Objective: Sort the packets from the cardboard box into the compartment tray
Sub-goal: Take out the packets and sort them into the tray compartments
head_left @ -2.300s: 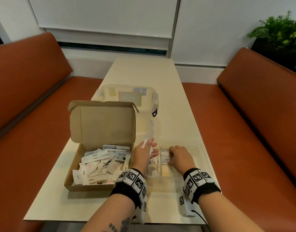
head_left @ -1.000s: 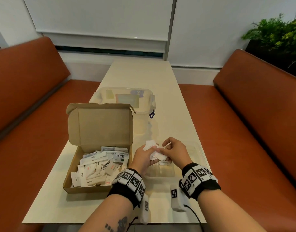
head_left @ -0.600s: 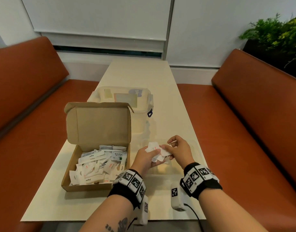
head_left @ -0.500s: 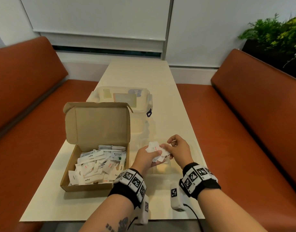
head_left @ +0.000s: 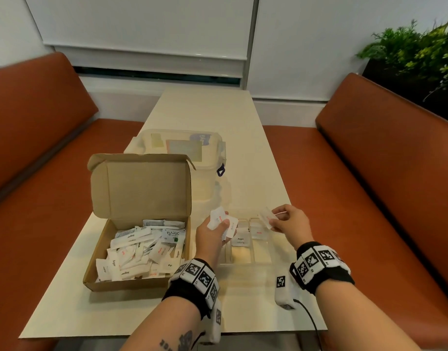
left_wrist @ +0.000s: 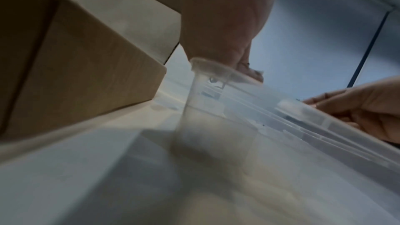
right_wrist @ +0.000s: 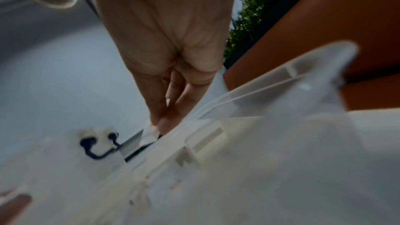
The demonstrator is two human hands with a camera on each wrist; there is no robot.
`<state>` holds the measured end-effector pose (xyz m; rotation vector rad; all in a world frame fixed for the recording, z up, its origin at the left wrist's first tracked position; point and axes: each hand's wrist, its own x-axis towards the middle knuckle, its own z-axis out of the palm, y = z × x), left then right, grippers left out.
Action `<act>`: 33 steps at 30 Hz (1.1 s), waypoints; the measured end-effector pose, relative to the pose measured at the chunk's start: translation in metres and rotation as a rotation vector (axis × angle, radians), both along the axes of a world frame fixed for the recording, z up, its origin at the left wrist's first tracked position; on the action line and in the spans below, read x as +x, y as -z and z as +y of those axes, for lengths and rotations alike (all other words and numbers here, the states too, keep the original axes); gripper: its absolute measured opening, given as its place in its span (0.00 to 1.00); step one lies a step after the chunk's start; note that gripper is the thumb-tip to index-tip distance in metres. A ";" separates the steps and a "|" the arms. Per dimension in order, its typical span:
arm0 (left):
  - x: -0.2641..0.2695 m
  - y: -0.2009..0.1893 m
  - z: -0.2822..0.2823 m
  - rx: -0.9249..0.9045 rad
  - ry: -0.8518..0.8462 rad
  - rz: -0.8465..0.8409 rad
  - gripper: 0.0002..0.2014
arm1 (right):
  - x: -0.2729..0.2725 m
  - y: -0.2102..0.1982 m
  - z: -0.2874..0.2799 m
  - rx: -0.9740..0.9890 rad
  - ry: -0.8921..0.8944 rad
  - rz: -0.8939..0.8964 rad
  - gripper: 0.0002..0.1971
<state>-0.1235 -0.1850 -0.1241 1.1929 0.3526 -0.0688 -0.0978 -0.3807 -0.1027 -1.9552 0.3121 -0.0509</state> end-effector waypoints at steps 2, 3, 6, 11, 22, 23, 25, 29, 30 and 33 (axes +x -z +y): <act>0.000 0.002 -0.002 0.017 -0.018 -0.011 0.14 | 0.001 0.008 0.002 -0.171 -0.040 0.009 0.07; 0.000 0.003 -0.002 0.041 -0.021 -0.017 0.14 | 0.001 0.011 0.004 -0.291 -0.087 0.017 0.06; 0.000 0.006 -0.002 0.108 -0.012 -0.041 0.13 | 0.003 0.020 0.010 -0.541 -0.212 0.053 0.04; 0.001 0.007 -0.001 0.129 0.010 -0.055 0.11 | 0.008 0.025 0.016 -0.684 -0.303 0.068 0.10; 0.001 0.008 -0.002 0.160 0.030 -0.051 0.11 | 0.005 0.033 0.015 -0.726 -0.282 -0.030 0.03; 0.001 0.008 -0.002 0.158 0.030 -0.051 0.11 | 0.005 0.033 0.015 -0.729 -0.278 -0.038 0.03; 0.002 0.008 -0.002 0.161 0.034 -0.052 0.11 | 0.004 0.033 0.015 -0.740 -0.279 -0.041 0.03; 0.002 0.009 -0.003 0.171 0.035 -0.061 0.12 | 0.002 0.033 0.016 -0.748 -0.283 -0.051 0.09; 0.002 0.009 -0.002 0.171 0.034 -0.060 0.12 | 0.002 0.033 0.016 -0.751 -0.281 -0.051 0.11; 0.002 0.010 -0.002 0.172 0.036 -0.061 0.12 | 0.003 0.033 0.016 -0.756 -0.271 -0.039 0.13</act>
